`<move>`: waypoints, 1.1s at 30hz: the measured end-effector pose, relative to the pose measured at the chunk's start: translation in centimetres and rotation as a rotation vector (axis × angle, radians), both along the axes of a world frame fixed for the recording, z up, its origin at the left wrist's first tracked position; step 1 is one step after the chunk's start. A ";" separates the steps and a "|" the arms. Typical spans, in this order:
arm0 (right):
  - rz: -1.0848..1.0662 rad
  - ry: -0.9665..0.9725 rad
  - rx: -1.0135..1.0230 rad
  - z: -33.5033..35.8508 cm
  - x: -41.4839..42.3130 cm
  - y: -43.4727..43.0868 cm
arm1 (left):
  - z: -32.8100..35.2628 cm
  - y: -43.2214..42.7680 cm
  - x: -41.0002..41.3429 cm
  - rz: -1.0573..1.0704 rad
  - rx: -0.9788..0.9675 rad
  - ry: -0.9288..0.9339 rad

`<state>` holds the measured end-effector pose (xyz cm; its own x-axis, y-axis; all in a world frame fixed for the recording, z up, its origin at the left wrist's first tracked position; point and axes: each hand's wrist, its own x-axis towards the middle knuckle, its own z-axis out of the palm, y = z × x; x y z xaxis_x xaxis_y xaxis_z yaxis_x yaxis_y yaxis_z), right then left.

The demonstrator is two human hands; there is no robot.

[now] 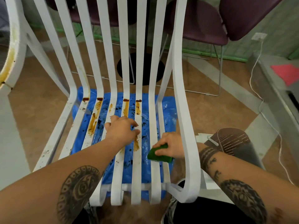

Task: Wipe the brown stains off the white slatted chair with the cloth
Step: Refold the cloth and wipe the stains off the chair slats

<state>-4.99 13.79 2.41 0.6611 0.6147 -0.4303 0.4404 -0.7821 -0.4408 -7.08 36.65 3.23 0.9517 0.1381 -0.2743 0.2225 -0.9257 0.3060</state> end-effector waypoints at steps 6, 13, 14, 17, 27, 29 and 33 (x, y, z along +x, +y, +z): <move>-0.144 -0.138 0.154 -1.4 0.2 1.8 | -0.7 -0.6 0.7 -0.005 -0.008 -0.057; -0.279 -0.187 0.179 -2.7 3.2 1.9 | -1.7 -0.6 2.4 -0.036 -0.036 -0.088; -0.294 -0.196 0.183 -2.9 4.0 2.1 | -1.9 -0.5 2.8 -0.038 -0.033 -0.105; -0.343 -0.233 0.179 -3.9 6.7 2.5 | -2.6 0.1 4.3 0.025 -0.075 -0.159; -0.416 -0.396 0.099 -3.8 12.6 4.5 | -3.5 0.8 5.9 0.062 -0.150 -0.226; -0.411 -0.374 0.081 -3.5 12.2 4.6 | -3.3 0.9 5.7 0.060 -0.153 -0.218; -0.364 -0.301 0.076 -2.7 9.2 4.3 | -2.6 0.7 4.8 0.020 -0.145 -0.132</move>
<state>4.21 18.08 -0.32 0.9277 0.3424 -0.1490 0.2609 -0.8797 -0.3975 -2.29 37.34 0.59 0.9781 0.1258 -0.1660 0.1899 -0.8657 0.4631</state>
